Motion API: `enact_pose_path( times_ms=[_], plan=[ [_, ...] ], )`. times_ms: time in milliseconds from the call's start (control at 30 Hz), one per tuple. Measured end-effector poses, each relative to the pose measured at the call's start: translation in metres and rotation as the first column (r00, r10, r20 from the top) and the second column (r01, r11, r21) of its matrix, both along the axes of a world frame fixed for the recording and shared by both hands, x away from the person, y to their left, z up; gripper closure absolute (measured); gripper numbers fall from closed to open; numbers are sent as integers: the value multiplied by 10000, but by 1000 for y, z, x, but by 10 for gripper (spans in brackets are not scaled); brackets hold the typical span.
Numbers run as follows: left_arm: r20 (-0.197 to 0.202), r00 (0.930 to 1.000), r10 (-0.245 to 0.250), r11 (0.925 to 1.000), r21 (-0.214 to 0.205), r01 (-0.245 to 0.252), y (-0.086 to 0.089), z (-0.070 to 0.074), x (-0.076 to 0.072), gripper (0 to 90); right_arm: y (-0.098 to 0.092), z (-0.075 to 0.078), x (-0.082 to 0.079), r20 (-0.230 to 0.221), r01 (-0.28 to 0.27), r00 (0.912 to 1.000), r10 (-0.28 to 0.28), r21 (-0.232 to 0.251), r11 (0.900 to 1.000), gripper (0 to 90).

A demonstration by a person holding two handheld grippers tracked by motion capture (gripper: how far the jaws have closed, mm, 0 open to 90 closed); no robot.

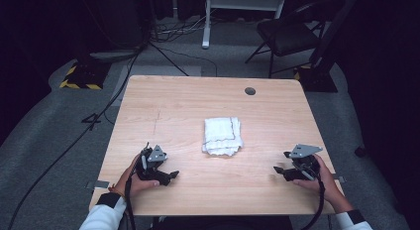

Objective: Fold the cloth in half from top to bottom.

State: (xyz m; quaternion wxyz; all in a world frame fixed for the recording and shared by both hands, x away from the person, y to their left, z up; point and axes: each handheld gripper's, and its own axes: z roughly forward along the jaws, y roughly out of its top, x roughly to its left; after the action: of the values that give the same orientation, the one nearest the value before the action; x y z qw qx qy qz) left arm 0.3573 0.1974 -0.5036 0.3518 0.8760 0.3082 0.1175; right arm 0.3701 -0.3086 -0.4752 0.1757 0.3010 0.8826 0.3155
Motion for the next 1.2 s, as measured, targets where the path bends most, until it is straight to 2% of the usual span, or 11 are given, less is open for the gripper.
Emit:
enact_pose_path(
  times_ms=[67, 233, 400, 500, 567, 667, 1200],
  plan=[
    [-7, 10000, 32, 10000, -13, -32, 0, 0, 0, 147, -6, -4, -2, -65, 180, 9998, -180, 36, 9998, 286],
    [-8, 10000, 33, 10000, -12, -33, 0, 0, 0, 147, -21, -10, -7, -317, 645, 9975, -630, 500, 9967, 272],
    [-6, 10000, 34, 10000, -15, -34, 0, 0, 0, 147, -34, -18, -10, -388, 1217, 9921, -1196, 566, 9910, 234],
    [-6, 10000, 32, 10000, -11, -32, 0, 0, 0, 147, -42, -23, -12, -539, 1473, 9884, -1421, 1091, 9831, 223],
    [-7, 10000, 32, 10000, -10, -32, 0, 0, 0, 147, -46, -26, -14, -347, 1468, 9891, -1433, 1386, 9794, 220],
    [-10, 10000, 83, 10000, -2, -83, -1, 0, 0, 147, -47, -28, -15, -170, 1459, 9893, -1450, 1563, 9769, 219],
    [-45, 9998, 191, 9998, -8, -191, -2, 0, -1, 146, -46, -28, -15, -187, 1492, 9888, -1481, 1552, 9766, 213]
  ],
)
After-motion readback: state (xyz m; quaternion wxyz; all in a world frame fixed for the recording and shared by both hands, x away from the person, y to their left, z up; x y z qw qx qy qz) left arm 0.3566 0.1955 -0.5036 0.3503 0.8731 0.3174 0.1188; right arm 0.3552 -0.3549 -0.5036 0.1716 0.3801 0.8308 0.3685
